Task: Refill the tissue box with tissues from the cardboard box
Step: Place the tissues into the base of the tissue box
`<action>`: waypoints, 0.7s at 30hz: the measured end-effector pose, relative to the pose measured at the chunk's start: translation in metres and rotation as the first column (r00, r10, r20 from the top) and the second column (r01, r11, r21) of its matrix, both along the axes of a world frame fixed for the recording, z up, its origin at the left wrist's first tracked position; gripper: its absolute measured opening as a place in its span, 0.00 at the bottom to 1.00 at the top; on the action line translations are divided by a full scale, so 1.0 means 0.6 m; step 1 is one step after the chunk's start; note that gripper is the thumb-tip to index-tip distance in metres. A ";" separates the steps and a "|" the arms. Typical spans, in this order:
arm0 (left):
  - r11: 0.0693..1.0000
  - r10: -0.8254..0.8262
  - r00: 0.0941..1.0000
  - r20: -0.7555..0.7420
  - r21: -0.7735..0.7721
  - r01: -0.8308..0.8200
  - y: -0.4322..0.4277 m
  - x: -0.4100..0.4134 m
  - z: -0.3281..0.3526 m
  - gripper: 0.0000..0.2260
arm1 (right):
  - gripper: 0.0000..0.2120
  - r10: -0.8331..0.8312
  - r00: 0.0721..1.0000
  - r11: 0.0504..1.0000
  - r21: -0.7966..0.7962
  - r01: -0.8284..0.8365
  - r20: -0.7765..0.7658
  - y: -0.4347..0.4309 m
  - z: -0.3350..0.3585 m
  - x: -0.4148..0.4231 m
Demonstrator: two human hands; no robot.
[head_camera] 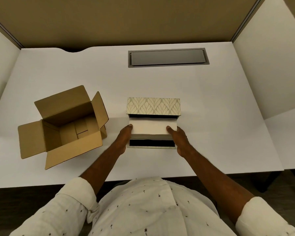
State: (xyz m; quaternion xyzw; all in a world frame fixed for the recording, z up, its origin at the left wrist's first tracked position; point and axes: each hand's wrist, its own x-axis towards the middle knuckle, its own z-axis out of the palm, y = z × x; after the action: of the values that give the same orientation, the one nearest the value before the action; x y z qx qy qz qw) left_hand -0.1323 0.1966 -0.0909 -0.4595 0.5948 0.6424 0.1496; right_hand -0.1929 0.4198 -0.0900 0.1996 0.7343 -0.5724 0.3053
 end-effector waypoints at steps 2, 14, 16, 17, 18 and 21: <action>1.000 -0.003 1.000 0.003 -0.001 0.003 0.001 0.000 0.001 0.23 | 0.32 0.001 1.000 1.000 0.004 -0.001 0.003 0.000 0.000 0.001; 0.995 -0.069 0.998 -0.011 -0.069 0.068 0.015 0.003 0.018 0.25 | 0.29 -0.035 0.999 0.999 0.008 0.035 -0.011 -0.002 0.002 0.008; 0.993 -0.073 0.997 -0.027 -0.090 0.070 0.016 0.009 0.021 0.26 | 0.27 -0.034 0.999 0.999 -0.017 0.033 -0.007 0.000 0.002 0.005; 0.989 -0.086 0.996 -0.028 -0.124 0.082 0.018 0.014 0.022 0.27 | 0.28 -0.033 0.999 0.999 -0.018 0.033 -0.007 0.000 0.003 0.003; 0.978 -0.107 0.994 -0.032 -0.182 0.100 0.022 0.022 0.023 0.28 | 0.31 -0.034 0.999 0.999 -0.005 0.034 -0.008 0.001 0.006 0.002; 0.895 -0.190 0.971 -0.147 -0.431 0.109 0.044 0.065 0.027 0.29 | 0.39 -0.074 0.994 0.994 0.078 0.081 -0.085 0.011 0.022 0.004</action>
State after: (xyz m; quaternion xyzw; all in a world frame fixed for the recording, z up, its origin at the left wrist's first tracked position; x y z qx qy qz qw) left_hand -0.0934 0.2232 -0.0746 -0.3717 0.7641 0.5258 0.0402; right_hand -0.1903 0.4267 -0.0766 0.2167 0.7606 -0.5613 0.2440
